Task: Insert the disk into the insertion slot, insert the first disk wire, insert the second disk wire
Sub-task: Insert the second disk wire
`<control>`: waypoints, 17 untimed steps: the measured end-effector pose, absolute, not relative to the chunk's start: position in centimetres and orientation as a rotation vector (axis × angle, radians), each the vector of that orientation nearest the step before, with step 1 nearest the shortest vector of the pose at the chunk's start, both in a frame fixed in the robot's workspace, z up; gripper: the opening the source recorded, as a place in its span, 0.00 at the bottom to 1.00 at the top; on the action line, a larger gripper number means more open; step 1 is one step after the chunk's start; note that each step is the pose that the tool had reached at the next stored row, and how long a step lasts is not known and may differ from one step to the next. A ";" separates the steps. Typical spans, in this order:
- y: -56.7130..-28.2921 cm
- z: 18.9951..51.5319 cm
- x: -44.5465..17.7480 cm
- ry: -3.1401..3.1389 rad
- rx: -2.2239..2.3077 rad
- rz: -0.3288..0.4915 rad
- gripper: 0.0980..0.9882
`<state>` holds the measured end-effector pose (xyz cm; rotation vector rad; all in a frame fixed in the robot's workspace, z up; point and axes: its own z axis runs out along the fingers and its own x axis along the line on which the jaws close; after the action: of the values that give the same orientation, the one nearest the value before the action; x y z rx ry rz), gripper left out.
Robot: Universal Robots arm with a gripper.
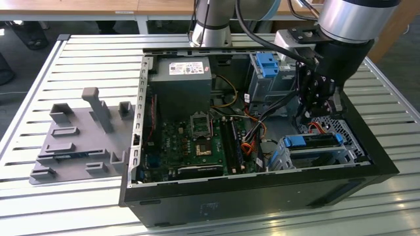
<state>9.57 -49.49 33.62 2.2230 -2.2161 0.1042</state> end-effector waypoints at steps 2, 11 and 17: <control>-49.5 33.6 9.6 -2.213 2.220 0.110 0.14; -49.8 33.3 9.6 -2.193 2.201 0.152 0.05; -50.5 33.3 9.7 -2.203 2.211 0.131 0.05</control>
<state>9.69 -50.54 33.34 2.2110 -2.2033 0.1311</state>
